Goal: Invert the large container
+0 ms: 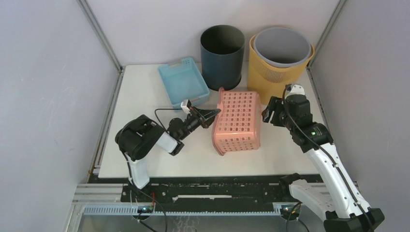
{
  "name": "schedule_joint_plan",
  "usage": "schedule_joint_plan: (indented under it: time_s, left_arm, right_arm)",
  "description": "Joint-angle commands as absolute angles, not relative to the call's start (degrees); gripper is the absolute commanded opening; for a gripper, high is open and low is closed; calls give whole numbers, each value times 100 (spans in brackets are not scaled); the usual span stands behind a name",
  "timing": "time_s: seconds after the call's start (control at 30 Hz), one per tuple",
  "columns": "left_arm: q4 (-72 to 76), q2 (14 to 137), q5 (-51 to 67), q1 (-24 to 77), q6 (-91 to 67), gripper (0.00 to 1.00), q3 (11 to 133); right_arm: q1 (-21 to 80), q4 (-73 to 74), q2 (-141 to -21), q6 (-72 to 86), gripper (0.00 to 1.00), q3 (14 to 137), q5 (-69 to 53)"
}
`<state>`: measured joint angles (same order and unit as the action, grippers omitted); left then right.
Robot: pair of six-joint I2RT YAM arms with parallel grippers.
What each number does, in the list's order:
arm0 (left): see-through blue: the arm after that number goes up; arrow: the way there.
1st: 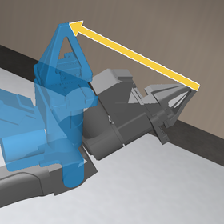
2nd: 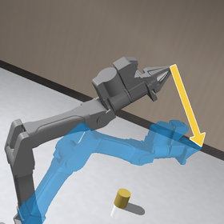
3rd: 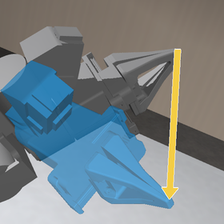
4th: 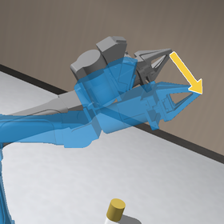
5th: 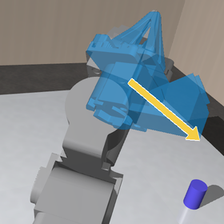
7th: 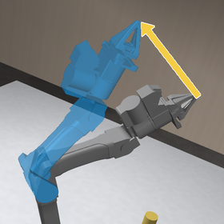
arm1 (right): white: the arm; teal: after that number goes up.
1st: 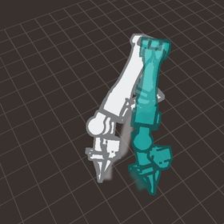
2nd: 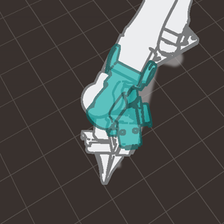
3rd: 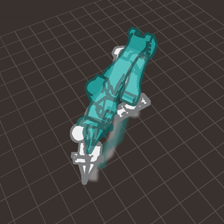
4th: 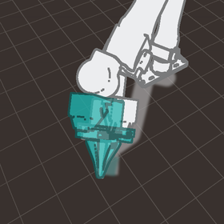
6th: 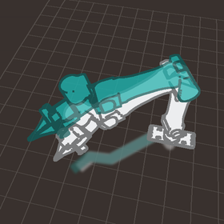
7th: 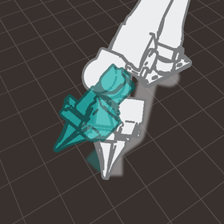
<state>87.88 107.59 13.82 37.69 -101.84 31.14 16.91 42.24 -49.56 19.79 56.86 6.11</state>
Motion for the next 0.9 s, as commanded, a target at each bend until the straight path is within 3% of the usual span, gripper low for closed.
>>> schedule_joint_plan:
  time_s: [0.0,0.27,0.43,0.67,0.87]
  left_arm:
    - [8481,10885,1480,3655,-9893,3,2673]
    - [8468,11376,1826,3184,-9889,14,2002]
    - [7980,11558,2467,3147,-9532,32,2311]
    - [5340,10785,2589,3205,-7653,36,2706]
    - [1625,9596,1462,3315,-5499,41,3758]
  right_arm:
    - [1785,4076,-5035,1933,73,5957,654]
    - [2010,3822,-5393,1972,73,5725,625]
    - [2249,3641,-5678,1996,73,5651,639]
    - [2459,3438,-5813,2080,73,5660,596]
    - [2690,3373,-6000,2101,73,5660,616]
